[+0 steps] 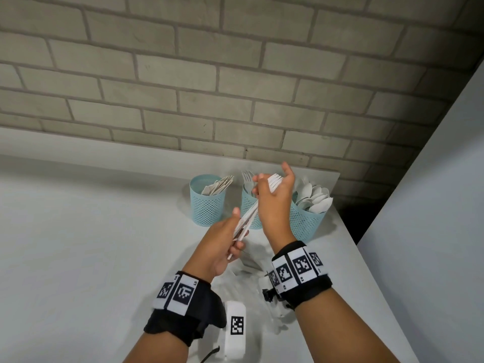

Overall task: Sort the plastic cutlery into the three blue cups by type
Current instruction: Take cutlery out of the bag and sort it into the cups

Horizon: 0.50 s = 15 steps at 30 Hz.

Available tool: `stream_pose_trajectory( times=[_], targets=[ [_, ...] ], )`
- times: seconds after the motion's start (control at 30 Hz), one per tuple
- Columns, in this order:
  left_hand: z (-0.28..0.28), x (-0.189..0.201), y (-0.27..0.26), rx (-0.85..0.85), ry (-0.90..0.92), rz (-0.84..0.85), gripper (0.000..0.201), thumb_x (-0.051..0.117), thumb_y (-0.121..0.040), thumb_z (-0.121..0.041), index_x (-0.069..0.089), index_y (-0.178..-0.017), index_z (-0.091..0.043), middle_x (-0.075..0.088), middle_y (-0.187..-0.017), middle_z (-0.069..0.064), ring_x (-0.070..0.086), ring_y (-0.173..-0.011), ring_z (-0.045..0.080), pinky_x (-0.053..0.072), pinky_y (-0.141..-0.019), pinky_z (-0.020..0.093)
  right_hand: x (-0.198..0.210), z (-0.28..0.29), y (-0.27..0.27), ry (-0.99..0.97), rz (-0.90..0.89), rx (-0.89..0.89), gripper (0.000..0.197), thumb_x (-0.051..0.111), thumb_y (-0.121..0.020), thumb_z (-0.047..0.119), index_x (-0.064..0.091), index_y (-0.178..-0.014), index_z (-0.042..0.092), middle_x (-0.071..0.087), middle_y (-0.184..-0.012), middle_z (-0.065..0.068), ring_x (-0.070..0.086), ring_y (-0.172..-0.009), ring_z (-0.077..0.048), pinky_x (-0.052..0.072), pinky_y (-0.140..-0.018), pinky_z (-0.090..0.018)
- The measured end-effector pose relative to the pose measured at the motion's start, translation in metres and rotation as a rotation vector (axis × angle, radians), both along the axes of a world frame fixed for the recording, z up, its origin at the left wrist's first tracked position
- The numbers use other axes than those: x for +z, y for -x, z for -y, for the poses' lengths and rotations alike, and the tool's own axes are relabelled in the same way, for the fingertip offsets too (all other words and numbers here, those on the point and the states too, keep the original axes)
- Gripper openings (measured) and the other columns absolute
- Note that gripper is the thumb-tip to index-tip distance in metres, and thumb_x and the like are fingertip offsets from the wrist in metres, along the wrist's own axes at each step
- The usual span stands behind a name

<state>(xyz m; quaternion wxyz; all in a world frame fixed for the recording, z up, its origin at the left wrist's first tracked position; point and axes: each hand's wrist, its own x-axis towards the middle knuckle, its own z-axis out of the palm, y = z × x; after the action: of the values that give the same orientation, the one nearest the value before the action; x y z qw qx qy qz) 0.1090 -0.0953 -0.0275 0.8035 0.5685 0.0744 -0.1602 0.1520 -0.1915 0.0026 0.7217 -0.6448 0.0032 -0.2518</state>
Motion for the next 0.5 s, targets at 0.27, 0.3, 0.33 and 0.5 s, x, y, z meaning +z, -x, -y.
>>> stream_pose_trajectory(
  times=[0.27,0.3,0.33,0.5],
  targets=[
    [-0.002,0.003,-0.001,0.163,0.178,-0.154,0.029,0.045,-0.098,-0.033,0.057,-0.087,-0.009,0.060,-0.069,0.008,0.035,-0.032,0.002,0.024,-0.029,0.009,0.005,-0.003,0.009,-0.165,0.041,0.065,0.024,0.045,-0.095,0.001,0.042,-0.108,0.020,0.061,-0.074,-0.003,0.054,-0.054,-0.006,0.049,-0.060,-0.019],
    [-0.001,0.003,-0.001,0.187,0.114,-0.115,0.030,0.044,-0.097,-0.033,0.058,-0.085,-0.010,0.058,-0.068,0.006,0.034,-0.032,0.002,0.023,-0.030,0.011,0.006,-0.003,0.010,-0.183,0.010,0.115,0.025,0.045,-0.094,-0.001,0.044,-0.105,0.021,0.061,-0.074,-0.004,0.055,-0.054,-0.008,0.050,-0.060,-0.021],
    [0.000,0.003,-0.002,0.214,0.037,-0.074,0.030,0.045,-0.097,-0.033,0.058,-0.082,-0.010,0.055,-0.066,0.005,0.033,-0.032,0.003,0.022,-0.032,0.012,0.006,-0.002,0.010,-0.212,-0.029,0.153,0.026,0.045,-0.093,-0.003,0.044,-0.103,0.021,0.061,-0.076,-0.006,0.056,-0.055,-0.010,0.051,-0.060,-0.022],
    [0.009,-0.007,-0.005,0.283,-0.317,0.206,0.035,0.048,-0.096,-0.029,0.055,-0.071,-0.006,0.046,-0.060,0.003,0.036,-0.043,0.009,0.030,-0.040,0.018,0.002,0.012,0.000,-0.489,-0.281,0.076,0.042,0.047,-0.087,-0.006,0.035,-0.122,0.014,0.056,-0.091,-0.014,0.062,-0.065,-0.021,0.055,-0.062,-0.037]
  ],
)
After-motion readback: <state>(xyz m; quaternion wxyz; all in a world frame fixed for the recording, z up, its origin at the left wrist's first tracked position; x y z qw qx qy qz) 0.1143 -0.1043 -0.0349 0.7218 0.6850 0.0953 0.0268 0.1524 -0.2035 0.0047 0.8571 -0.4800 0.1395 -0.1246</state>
